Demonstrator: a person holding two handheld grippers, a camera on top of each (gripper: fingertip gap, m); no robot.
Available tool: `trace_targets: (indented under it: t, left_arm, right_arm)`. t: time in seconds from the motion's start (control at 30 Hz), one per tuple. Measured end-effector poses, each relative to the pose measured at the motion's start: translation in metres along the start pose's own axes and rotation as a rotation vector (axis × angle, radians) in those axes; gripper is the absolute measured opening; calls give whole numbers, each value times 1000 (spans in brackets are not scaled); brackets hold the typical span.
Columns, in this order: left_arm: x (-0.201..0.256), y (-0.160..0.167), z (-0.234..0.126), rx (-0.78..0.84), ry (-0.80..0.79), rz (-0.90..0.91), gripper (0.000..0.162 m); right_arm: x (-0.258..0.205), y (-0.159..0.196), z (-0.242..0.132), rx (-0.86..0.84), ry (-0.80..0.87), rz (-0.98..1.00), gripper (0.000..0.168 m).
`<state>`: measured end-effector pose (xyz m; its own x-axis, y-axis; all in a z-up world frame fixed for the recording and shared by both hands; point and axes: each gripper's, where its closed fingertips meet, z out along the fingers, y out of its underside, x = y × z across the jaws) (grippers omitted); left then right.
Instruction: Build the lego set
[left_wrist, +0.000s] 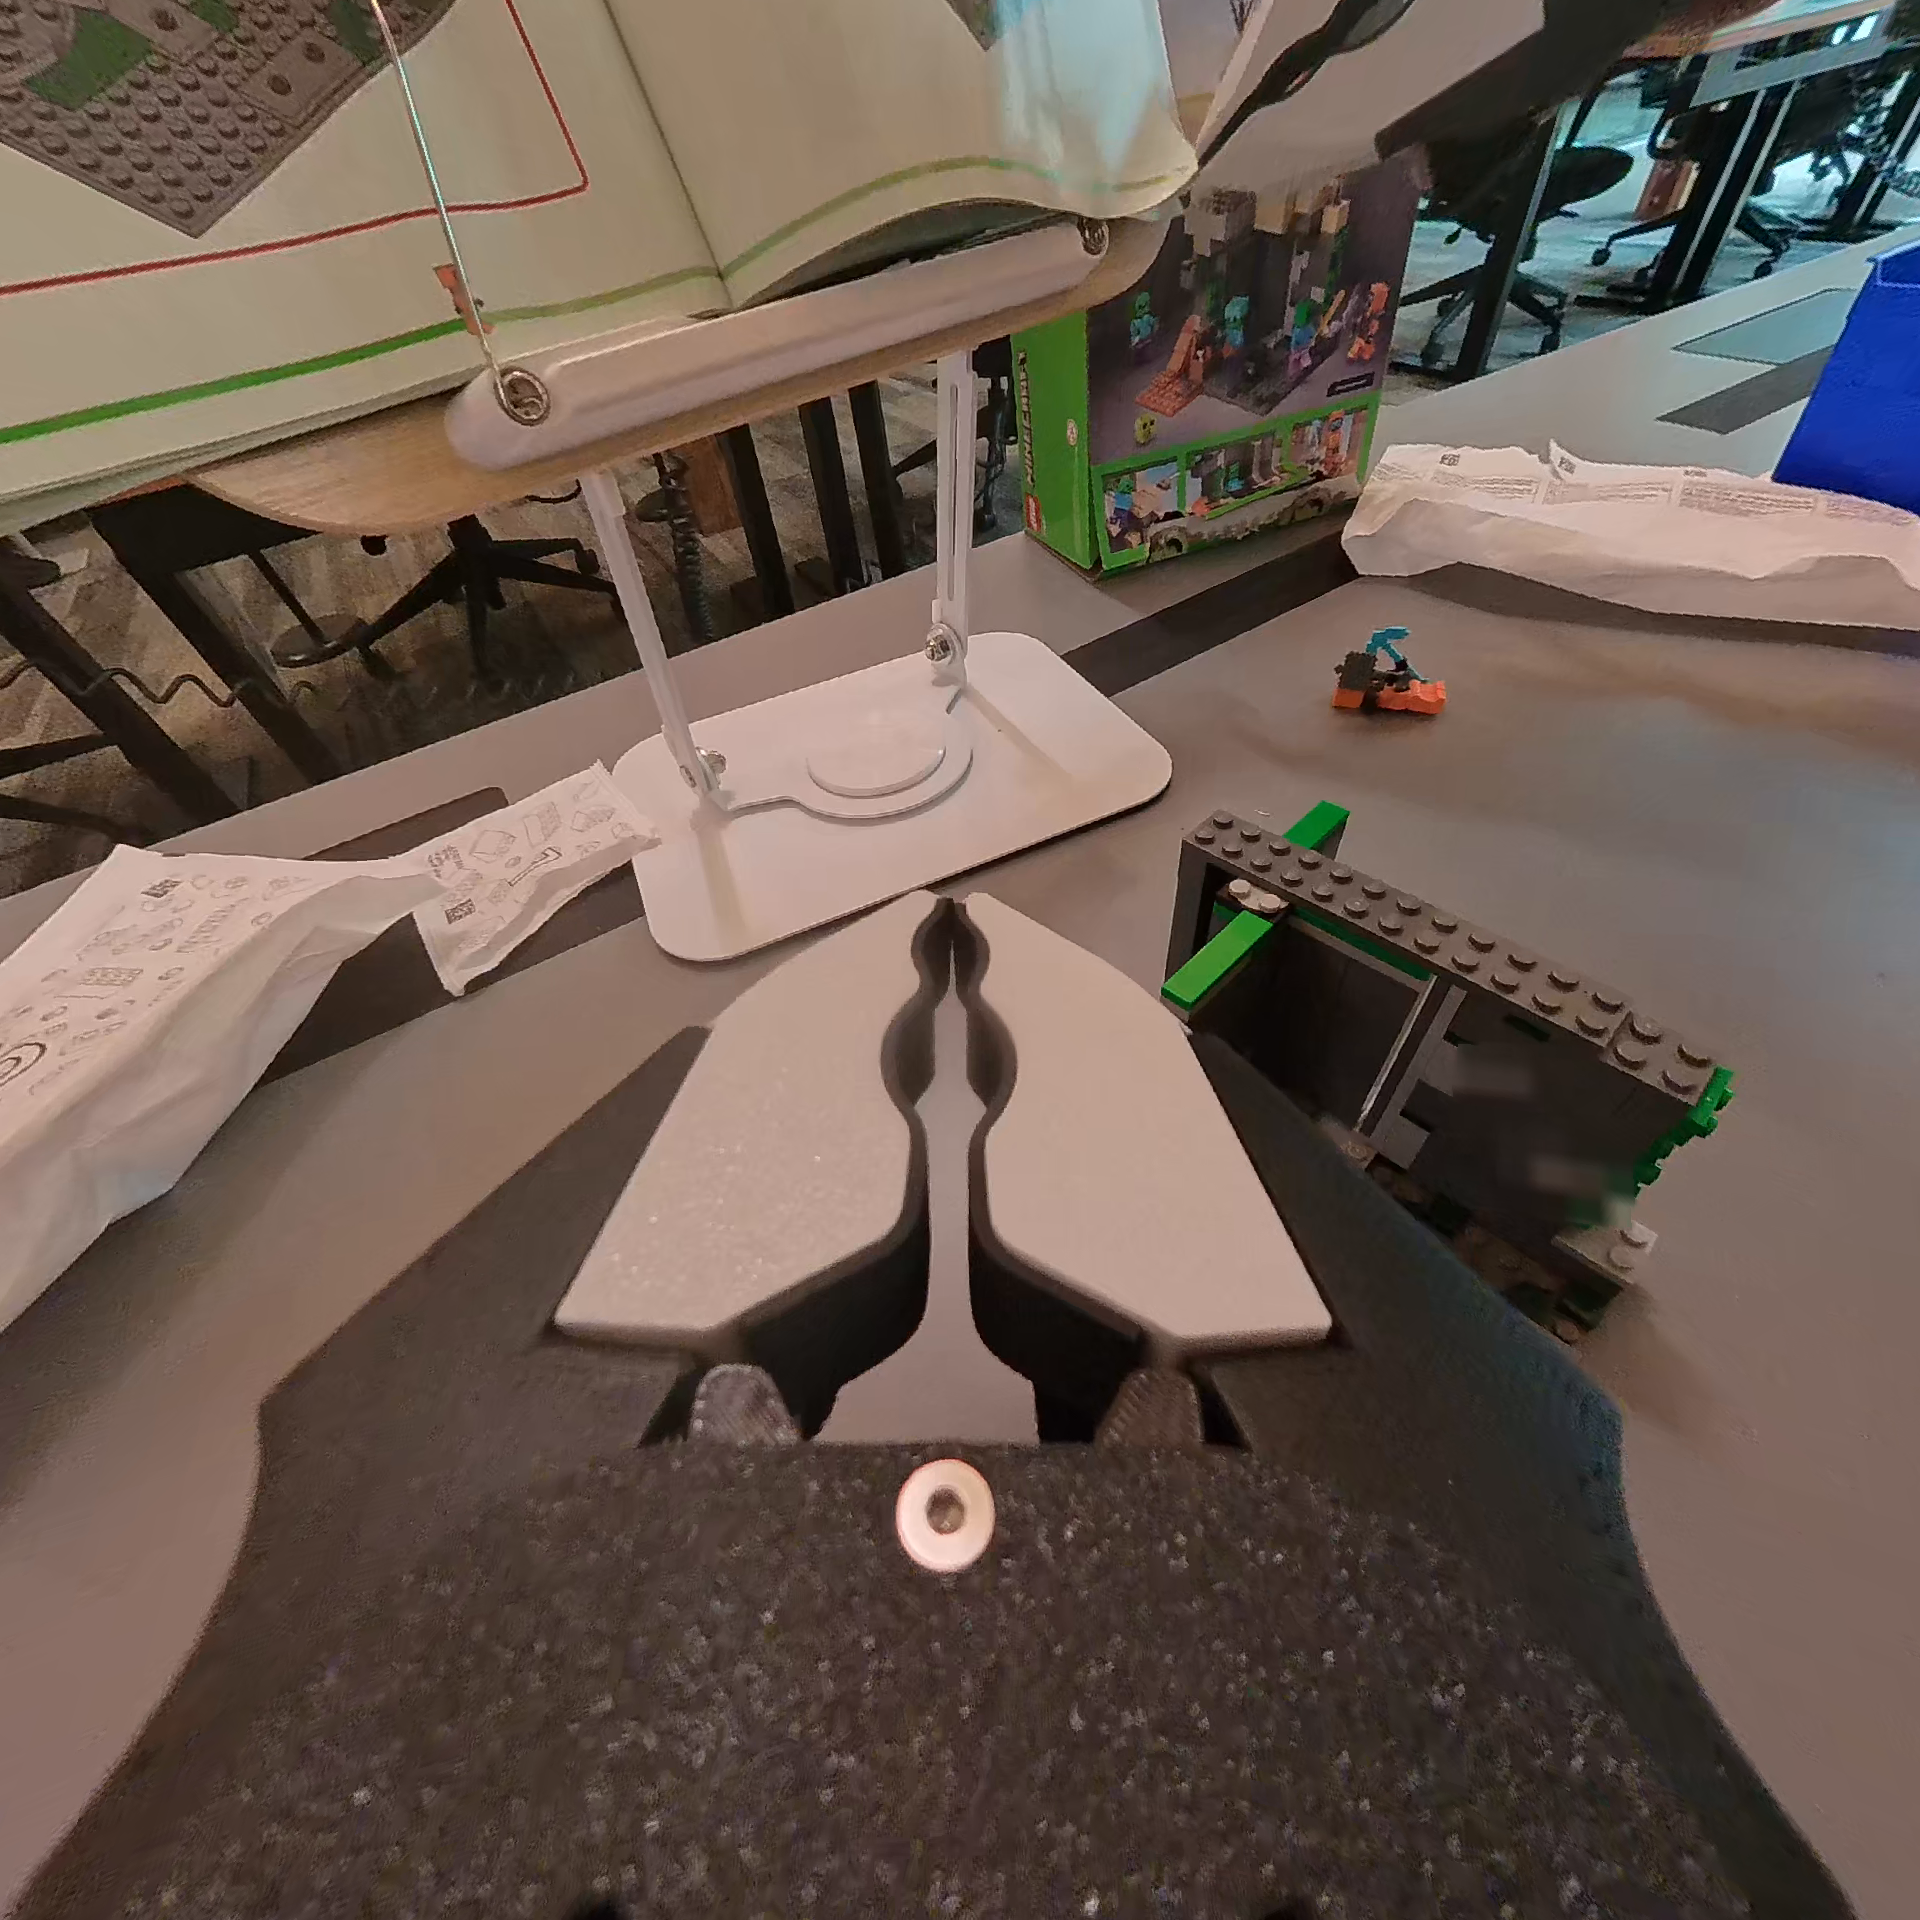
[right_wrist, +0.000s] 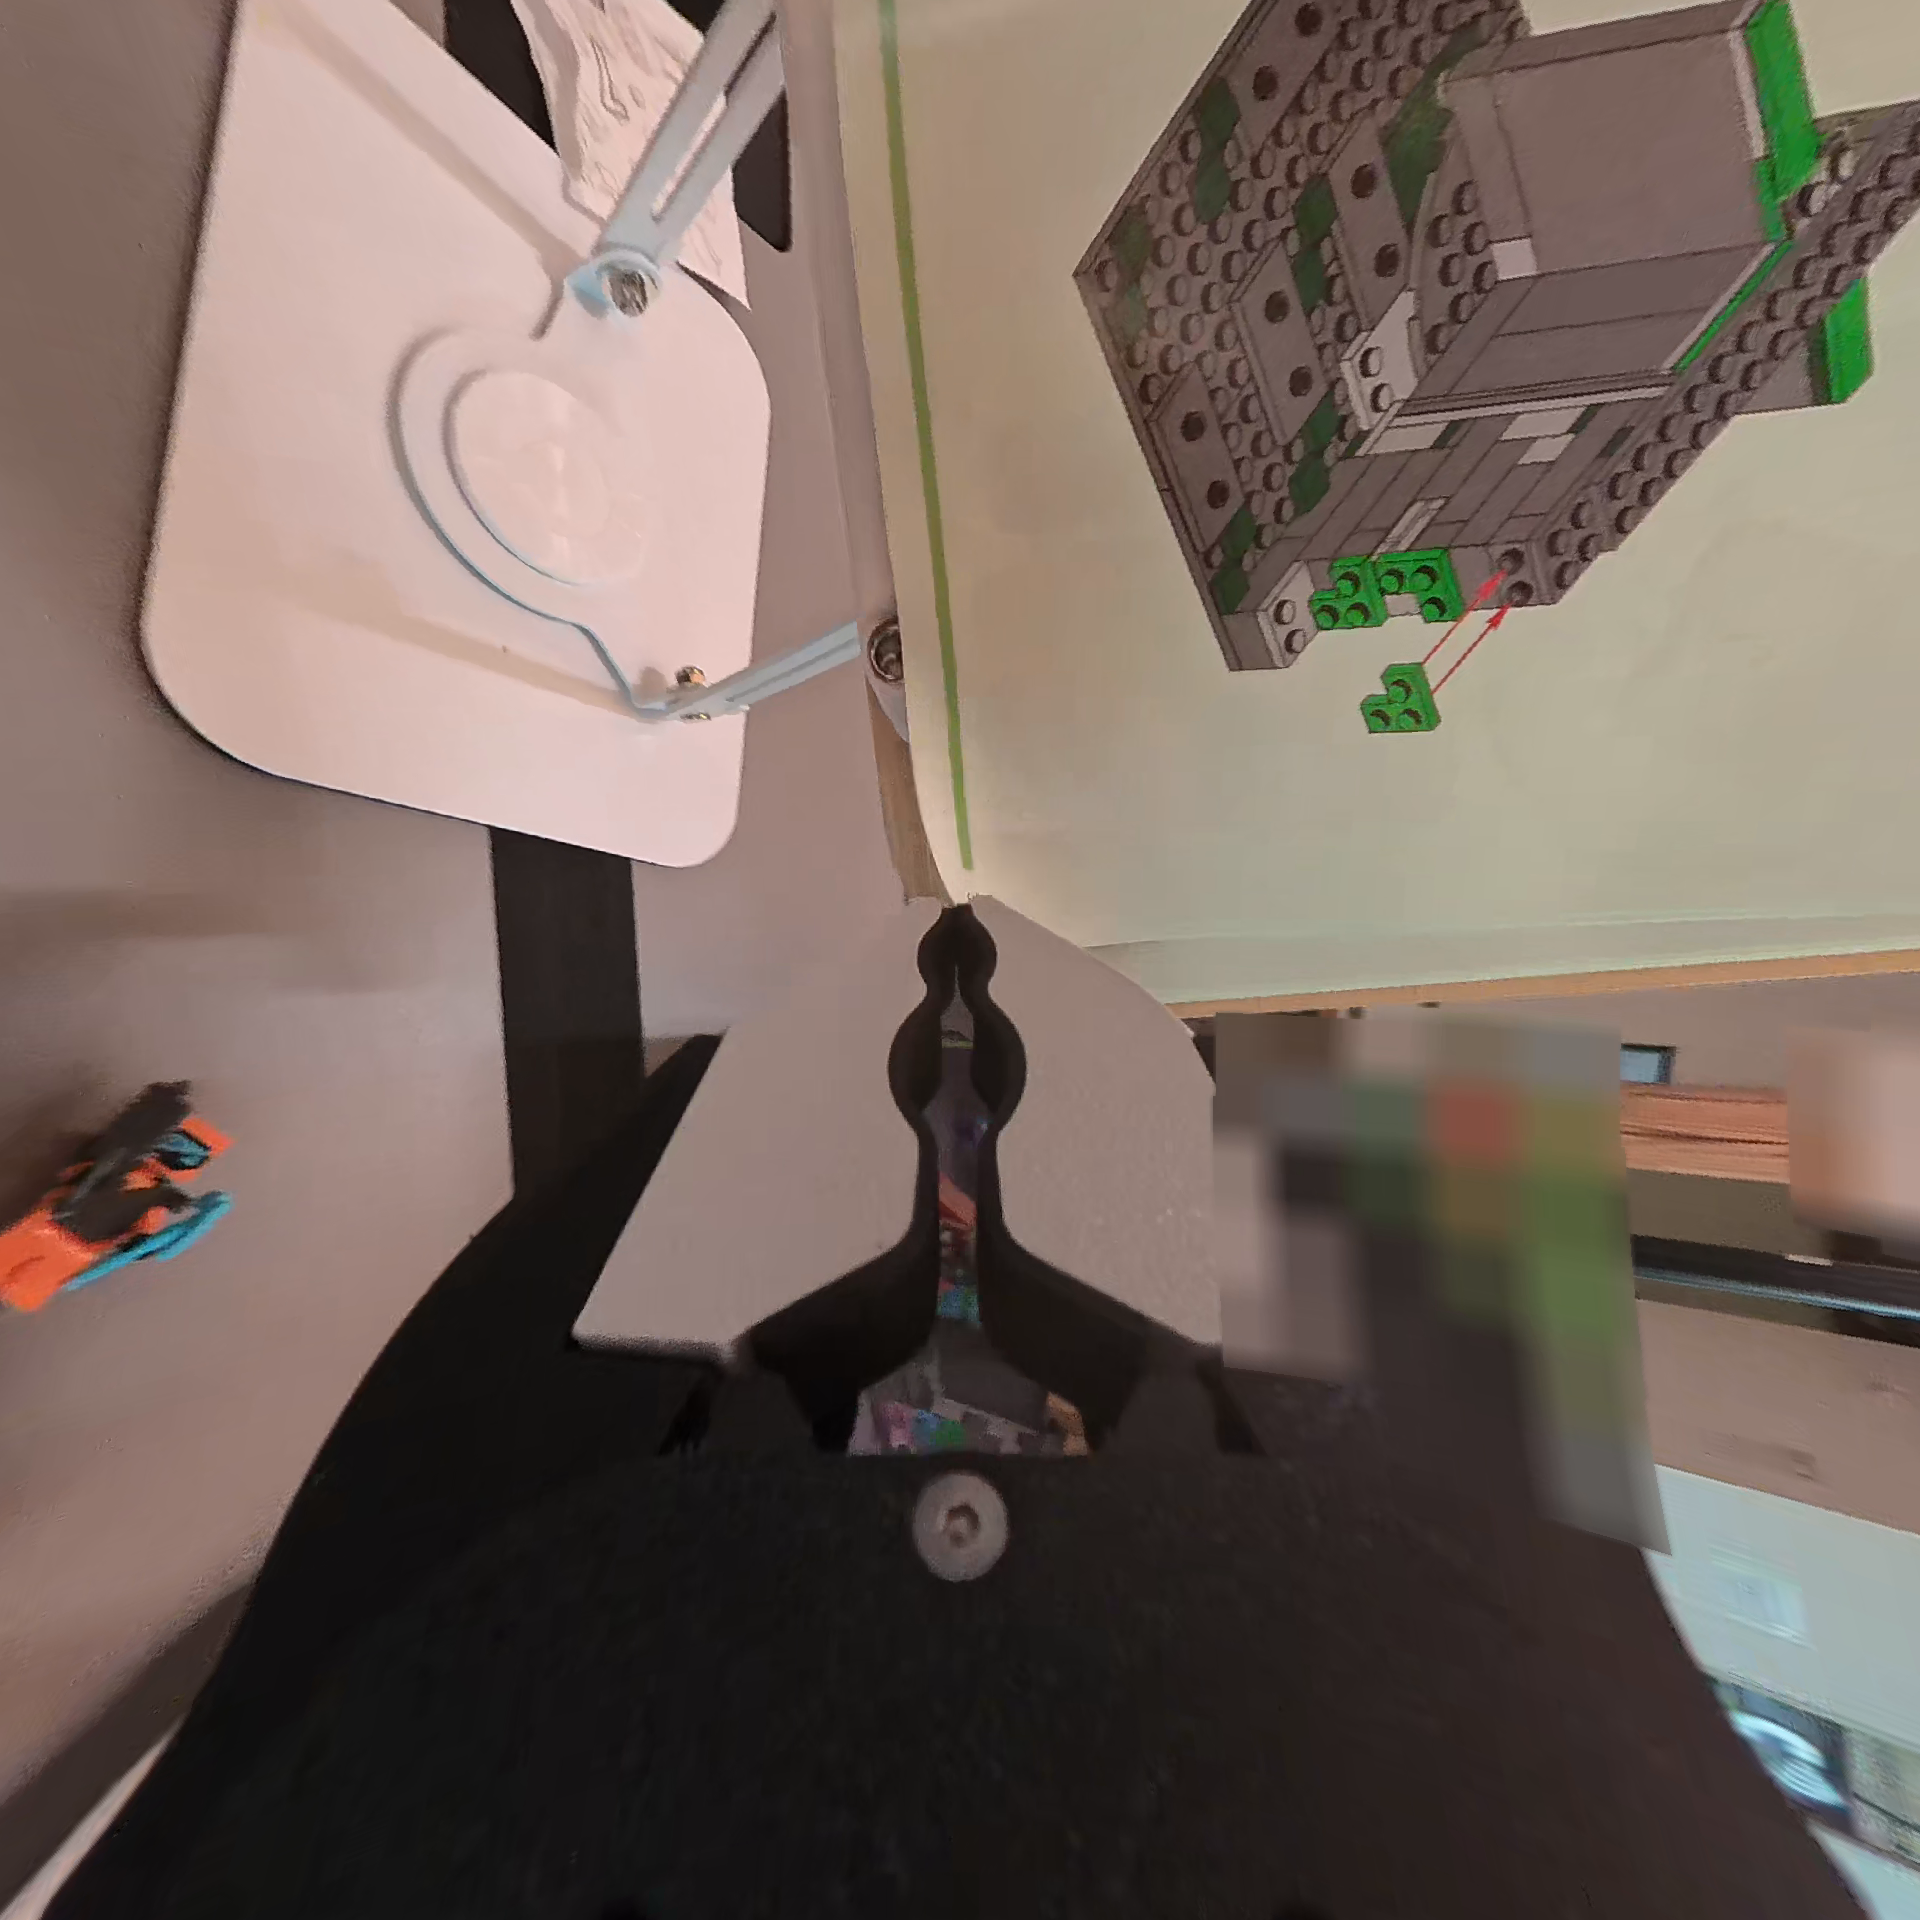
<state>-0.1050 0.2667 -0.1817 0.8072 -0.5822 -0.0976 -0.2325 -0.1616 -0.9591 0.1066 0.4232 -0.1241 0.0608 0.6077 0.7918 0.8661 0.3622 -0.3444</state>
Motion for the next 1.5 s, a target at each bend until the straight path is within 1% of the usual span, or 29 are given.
trace_targets:
  t: [0.3,0.43,0.8,1.0,1.17,1.5]
  left_arm:
    - [3,0,1,-7,15,2,0]
    - [5,-1,1,-11,26,0,0]
    - [9,2,2,-29,53,-6,0]
    - [9,5,2,-37,60,-10,0]
    - [8,5,3,-42,63,-13,0]
    - [12,2,8,-47,74,-7,0]
  right_arm:
    - [0,-17,-20,66,-164,213,0]
    - [-1,-21,-27,78,-262,308,0]
    - [-9,-16,-19,34,-425,420,0]
    - [-10,-20,-21,37,-558,551,0]
    - [-11,-22,-25,44,-593,625,0]
    - [-18,-26,-30,73,-611,654,0]
